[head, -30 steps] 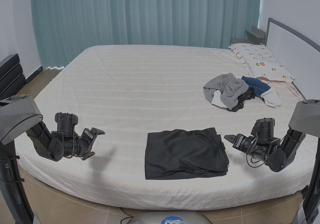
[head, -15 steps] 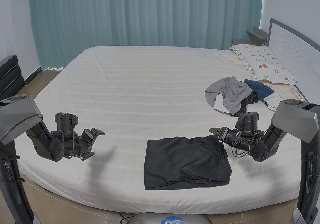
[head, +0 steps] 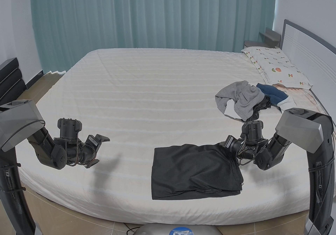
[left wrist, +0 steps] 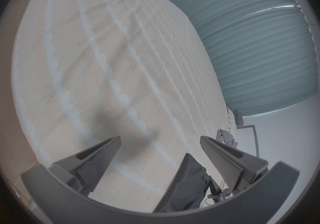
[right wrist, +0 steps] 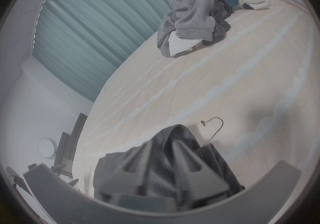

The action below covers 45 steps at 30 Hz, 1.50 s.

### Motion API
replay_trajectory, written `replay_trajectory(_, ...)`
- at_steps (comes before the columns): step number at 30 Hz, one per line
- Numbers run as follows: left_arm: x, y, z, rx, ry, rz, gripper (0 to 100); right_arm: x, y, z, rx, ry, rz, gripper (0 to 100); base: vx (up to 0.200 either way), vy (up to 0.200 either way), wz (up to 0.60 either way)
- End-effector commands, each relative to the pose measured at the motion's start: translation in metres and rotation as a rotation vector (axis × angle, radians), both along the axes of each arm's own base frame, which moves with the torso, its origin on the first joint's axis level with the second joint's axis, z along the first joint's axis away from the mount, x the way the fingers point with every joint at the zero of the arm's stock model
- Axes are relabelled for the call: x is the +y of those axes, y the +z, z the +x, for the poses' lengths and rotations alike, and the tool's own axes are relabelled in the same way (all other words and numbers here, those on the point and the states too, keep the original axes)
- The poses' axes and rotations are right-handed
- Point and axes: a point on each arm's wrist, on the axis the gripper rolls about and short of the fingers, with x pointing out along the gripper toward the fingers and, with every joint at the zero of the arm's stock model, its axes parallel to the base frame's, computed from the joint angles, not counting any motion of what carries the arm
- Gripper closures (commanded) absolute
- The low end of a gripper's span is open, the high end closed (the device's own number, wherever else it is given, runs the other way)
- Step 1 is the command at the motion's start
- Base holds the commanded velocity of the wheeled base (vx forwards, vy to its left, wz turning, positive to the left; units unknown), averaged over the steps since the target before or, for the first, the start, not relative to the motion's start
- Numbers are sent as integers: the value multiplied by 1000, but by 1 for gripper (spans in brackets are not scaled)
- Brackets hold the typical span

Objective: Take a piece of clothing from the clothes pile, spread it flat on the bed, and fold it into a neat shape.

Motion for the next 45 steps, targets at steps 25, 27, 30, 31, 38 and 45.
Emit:
replay_trajectory(25,-1,-1,0,2,-1,1,0,-45,-8,8,43,-130,39,100,0,0,0)
replay_trajectory(27,-1,-1,0,2,-2,0,0,-46,-9,9,44,-133,39,100,0,0,0)
replay_trajectory(30,-1,-1,1,0,-1,1,0,-45,-10,7,50,-124,40,0,0,0,0)
replay_trajectory(31,-1,-1,1,0,-2,0,0,-45,-8,6,46,-118,46,0,0,0,0)
replay_trajectory(38,-1,-1,1,0,-1,1,0,-48,22,-17,21,-75,73,0,0,0,0)
replay_trajectory(45,-1,-1,1,0,-2,2,0,-53,32,-76,126,27,74,0,0,0,0)
